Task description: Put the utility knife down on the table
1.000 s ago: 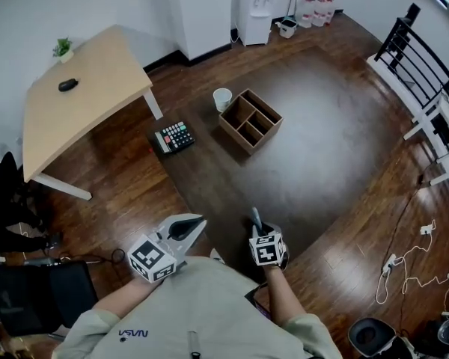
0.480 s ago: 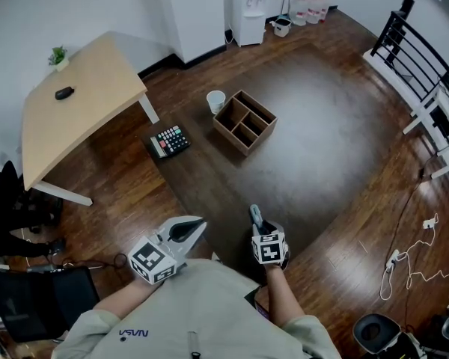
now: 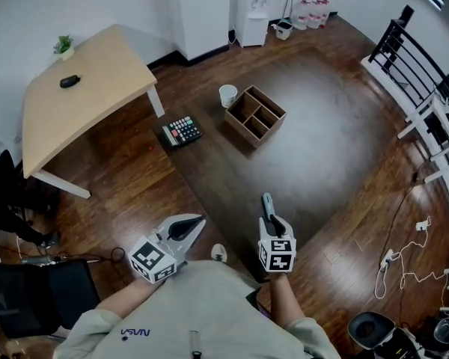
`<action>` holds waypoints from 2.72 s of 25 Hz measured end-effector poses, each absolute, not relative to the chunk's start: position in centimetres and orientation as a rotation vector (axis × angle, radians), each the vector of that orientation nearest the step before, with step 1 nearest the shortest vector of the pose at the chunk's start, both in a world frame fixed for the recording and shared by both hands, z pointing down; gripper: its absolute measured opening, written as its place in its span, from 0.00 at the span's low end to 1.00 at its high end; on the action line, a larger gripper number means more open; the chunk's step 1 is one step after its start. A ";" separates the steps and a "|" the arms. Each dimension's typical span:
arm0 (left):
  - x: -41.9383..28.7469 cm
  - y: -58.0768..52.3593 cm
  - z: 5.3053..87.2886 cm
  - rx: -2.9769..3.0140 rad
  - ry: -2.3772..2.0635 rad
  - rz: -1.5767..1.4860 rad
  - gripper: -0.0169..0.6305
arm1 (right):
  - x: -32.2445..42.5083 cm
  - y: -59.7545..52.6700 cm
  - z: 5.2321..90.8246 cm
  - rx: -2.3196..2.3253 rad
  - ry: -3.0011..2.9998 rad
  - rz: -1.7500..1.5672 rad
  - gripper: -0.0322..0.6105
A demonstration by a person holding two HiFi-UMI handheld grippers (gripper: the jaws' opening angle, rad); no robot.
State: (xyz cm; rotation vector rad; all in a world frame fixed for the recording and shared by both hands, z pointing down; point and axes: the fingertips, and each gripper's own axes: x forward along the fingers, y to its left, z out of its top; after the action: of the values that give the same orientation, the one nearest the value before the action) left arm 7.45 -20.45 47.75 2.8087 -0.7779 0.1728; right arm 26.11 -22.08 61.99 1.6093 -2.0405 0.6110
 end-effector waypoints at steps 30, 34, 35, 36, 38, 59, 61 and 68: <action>-8.7 7.0 45.1 2.873 -0.610 -0.045 0.03 | -1.9 6.9 45.2 1.636 -2.409 0.225 0.05; -5.4 9.9 44.4 2.884 -0.506 -0.051 0.03 | 1.6 10.8 43.8 1.781 -2.364 0.232 0.05; -4.4 10.7 44.4 2.886 -0.479 -0.045 0.03 | 2.7 11.9 43.7 1.812 -2.351 0.242 0.05; -3.2 11.5 44.3 2.891 -0.451 -0.035 0.03 | 3.8 13.0 43.7 1.841 -2.339 0.253 0.05; -0.6 13.5 44.0 2.909 -0.393 -0.023 0.03 | 6.0 15.3 43.7 1.893 -2.319 0.277 0.05; 9.1 25.8 46.3 2.911 -0.282 0.136 0.03 | 13.9 27.6 46.4 1.931 -2.367 0.289 0.05; 9.2 25.9 46.7 2.914 -0.294 0.122 0.03 | 14.2 27.7 46.7 1.927 -2.365 0.263 0.05; 9.3 26.0 47.5 2.916 -0.319 0.092 0.03 | 14.3 28.0 47.4 1.908 -2.362 0.233 0.05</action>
State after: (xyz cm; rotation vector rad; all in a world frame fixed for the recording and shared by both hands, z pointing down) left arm 9.25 26.05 47.52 2.9157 -0.3186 0.0924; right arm 14.32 27.96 47.37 1.9084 -2.3624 0.2335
